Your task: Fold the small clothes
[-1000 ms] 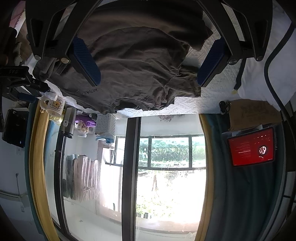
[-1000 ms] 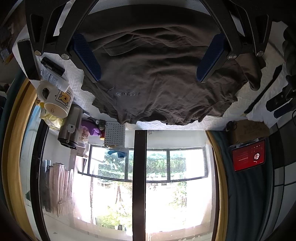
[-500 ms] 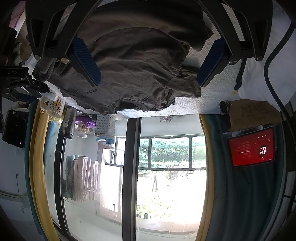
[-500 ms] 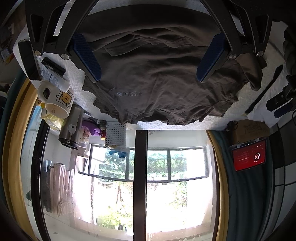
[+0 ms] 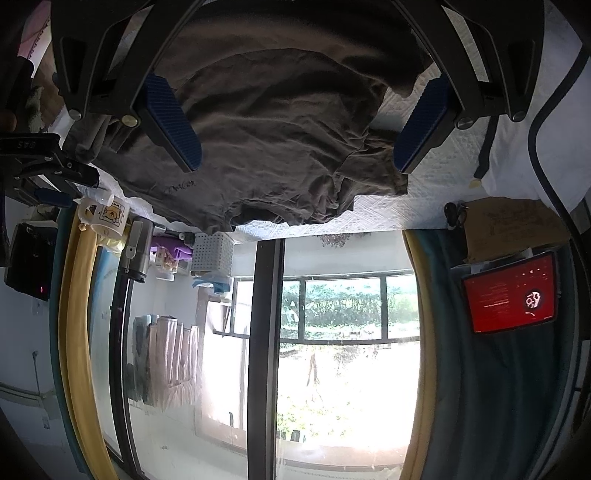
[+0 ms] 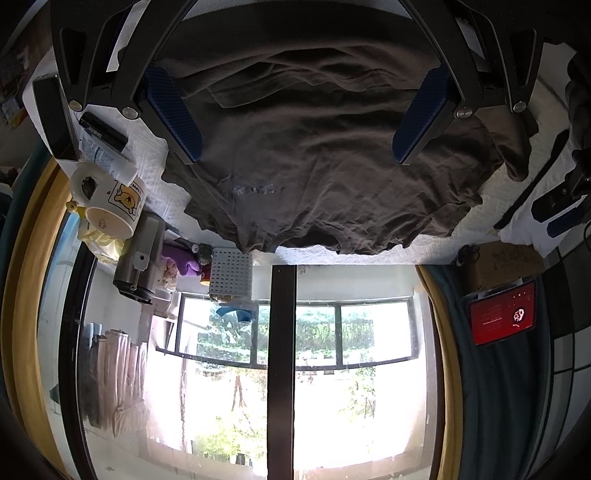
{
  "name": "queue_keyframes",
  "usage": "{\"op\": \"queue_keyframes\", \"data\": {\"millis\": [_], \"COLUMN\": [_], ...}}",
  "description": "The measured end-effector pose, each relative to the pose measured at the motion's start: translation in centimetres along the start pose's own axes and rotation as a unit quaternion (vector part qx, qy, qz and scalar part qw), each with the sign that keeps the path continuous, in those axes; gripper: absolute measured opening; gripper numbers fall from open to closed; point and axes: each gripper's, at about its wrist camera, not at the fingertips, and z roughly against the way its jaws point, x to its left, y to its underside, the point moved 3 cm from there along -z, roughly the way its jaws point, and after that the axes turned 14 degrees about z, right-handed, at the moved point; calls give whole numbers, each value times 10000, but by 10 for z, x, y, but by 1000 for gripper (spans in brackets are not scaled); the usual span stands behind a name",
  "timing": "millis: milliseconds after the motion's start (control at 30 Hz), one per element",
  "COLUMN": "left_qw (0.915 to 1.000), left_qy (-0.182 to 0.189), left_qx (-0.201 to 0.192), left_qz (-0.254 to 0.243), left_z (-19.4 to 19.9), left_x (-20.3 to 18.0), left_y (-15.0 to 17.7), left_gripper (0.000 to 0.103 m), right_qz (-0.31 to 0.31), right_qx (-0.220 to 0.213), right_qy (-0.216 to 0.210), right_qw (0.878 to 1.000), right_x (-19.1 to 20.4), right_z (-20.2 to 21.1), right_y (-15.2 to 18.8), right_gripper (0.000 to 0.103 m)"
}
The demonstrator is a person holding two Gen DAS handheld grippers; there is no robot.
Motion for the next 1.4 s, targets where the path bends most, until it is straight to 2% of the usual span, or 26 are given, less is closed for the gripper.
{"op": "queue_keyframes", "data": {"millis": [267, 600, 1000, 1400], "left_qw": [9997, 9973, 9936, 9890], "left_qy": [-63, -326, -578, -658], "left_qx": [251, 650, 923, 1285], "left_qz": [-24, 87, 299, 310], "left_z": [-27, -75, -127, -172], "left_x": [-2, -1, -5, -4], "left_y": [-4, -22, -41, -48], "left_gripper": [102, 103, 103, 103], "right_qz": [-64, -157, -113, -46], "right_qx": [223, 389, 604, 937], "right_qy": [-56, 56, 57, 127], "right_qw": [9997, 9991, 9981, 9955], "right_x": [-13, -60, -102, -135], "right_z": [-33, -72, -118, -170], "right_y": [-3, -19, -37, -36], "right_gripper": [103, 103, 103, 102]}}
